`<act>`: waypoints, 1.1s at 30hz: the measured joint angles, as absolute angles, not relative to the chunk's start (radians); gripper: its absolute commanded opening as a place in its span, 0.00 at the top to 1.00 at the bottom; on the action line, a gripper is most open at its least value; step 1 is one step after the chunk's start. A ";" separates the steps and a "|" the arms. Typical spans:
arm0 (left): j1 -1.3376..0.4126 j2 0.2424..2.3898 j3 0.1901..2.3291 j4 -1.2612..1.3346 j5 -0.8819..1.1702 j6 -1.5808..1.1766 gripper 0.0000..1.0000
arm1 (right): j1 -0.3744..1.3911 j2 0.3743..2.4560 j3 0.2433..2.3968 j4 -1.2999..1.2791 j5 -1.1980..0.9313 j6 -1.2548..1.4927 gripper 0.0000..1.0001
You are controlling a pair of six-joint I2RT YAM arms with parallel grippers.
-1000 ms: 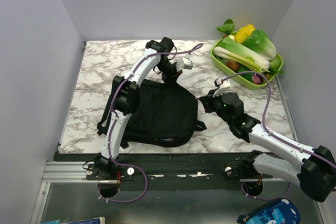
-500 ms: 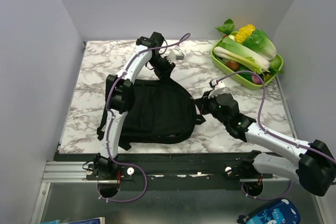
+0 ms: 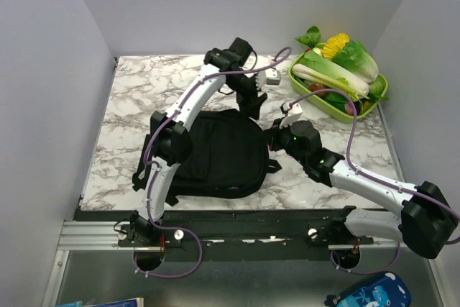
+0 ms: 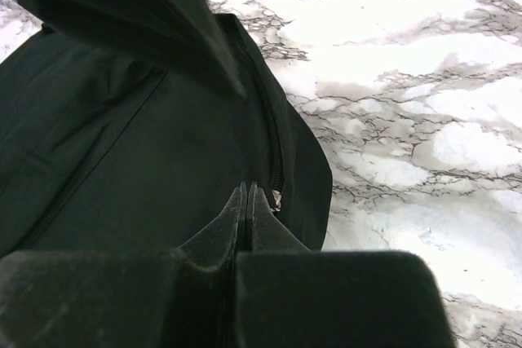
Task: Pack the student bag
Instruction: Zip the student bag at the center of the board.
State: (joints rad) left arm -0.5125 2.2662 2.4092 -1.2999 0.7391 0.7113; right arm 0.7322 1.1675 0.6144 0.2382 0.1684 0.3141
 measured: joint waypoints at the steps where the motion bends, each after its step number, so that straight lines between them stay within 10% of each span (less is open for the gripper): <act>1: -0.540 2.291 2.433 -1.291 0.743 0.710 0.20 | 0.732 1.167 0.614 0.239 0.170 0.313 0.99; 17: -0.573 2.441 2.441 -1.299 0.743 0.817 0.24 | 0.690 1.164 0.599 0.253 0.175 0.313 0.99; 20: -0.573 2.442 2.443 -1.312 0.742 0.873 0.34 | 0.679 1.162 0.595 0.253 0.171 0.313 0.99; 24: -0.574 2.443 2.444 -1.327 0.738 0.893 1.00 | 0.673 1.161 0.595 0.256 0.163 0.313 1.00; 33: -0.576 2.445 2.444 -1.279 0.688 0.809 1.00 | 0.673 1.146 0.579 0.258 0.154 0.313 0.99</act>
